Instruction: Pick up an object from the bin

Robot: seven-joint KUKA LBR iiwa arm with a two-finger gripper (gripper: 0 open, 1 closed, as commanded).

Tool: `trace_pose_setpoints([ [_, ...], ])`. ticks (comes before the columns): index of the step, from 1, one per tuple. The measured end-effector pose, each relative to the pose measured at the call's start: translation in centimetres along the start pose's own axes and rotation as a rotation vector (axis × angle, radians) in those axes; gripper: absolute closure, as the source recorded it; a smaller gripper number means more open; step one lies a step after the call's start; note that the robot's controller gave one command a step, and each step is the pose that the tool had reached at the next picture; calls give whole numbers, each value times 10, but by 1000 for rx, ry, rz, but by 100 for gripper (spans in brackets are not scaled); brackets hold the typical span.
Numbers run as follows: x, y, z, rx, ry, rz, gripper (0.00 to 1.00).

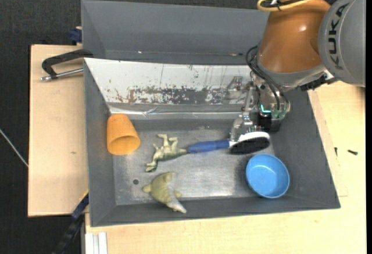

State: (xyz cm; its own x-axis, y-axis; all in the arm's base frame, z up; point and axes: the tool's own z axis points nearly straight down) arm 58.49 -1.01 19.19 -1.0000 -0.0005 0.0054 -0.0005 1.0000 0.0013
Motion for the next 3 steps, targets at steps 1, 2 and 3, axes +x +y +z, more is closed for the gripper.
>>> trace_pose_setpoints([
  [1,25,7,122,-1,-12,79,0],
  [2,5,85,44,-6,-20,52,0],
  [3,12,94,121,0,-12,4,0],
])
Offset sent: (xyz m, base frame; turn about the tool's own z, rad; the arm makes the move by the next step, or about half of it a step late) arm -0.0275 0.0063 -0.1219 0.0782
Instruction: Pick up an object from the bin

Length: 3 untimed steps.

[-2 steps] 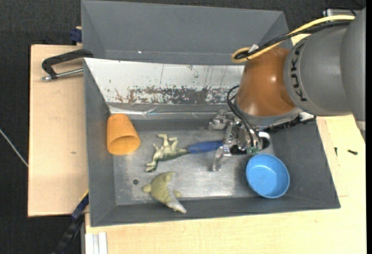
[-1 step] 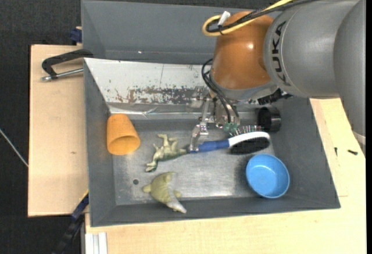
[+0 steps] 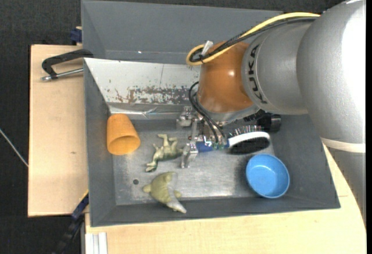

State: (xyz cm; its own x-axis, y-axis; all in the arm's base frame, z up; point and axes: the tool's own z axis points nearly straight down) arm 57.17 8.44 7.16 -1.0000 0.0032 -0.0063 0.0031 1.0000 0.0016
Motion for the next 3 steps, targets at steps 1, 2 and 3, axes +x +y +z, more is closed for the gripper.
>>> trace_pose_setpoints([
  [1,1,35,-2,0,-6,-173,0],
  [2,0,35,-3,-1,-6,-173,100],
  [3,-4,31,-124,-1,-8,-156,100],
])
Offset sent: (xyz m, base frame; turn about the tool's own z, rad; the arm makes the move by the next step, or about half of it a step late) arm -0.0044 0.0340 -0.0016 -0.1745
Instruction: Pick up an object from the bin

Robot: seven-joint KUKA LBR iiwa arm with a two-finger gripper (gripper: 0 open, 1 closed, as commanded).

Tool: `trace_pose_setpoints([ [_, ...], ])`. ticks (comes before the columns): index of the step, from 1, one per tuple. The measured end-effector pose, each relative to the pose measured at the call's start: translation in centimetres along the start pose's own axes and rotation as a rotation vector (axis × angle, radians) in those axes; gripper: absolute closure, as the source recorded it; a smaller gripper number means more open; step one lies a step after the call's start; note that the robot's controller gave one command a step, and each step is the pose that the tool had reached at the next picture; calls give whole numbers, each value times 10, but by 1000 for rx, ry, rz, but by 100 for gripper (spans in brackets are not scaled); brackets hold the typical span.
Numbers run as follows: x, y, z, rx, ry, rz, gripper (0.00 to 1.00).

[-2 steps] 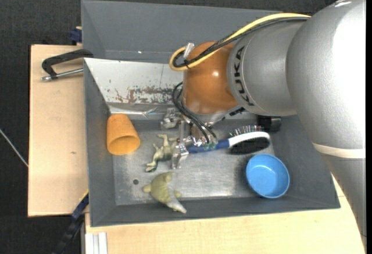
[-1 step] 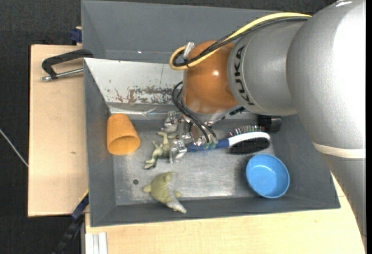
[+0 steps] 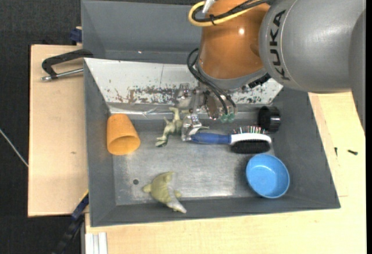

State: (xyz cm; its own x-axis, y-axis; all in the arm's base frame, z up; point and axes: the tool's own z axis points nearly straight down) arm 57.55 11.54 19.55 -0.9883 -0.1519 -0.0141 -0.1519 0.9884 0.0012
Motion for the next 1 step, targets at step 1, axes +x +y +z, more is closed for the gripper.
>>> trace_pose_setpoints([
  [1,-22,83,-111,-4,-1,-263,100],
])
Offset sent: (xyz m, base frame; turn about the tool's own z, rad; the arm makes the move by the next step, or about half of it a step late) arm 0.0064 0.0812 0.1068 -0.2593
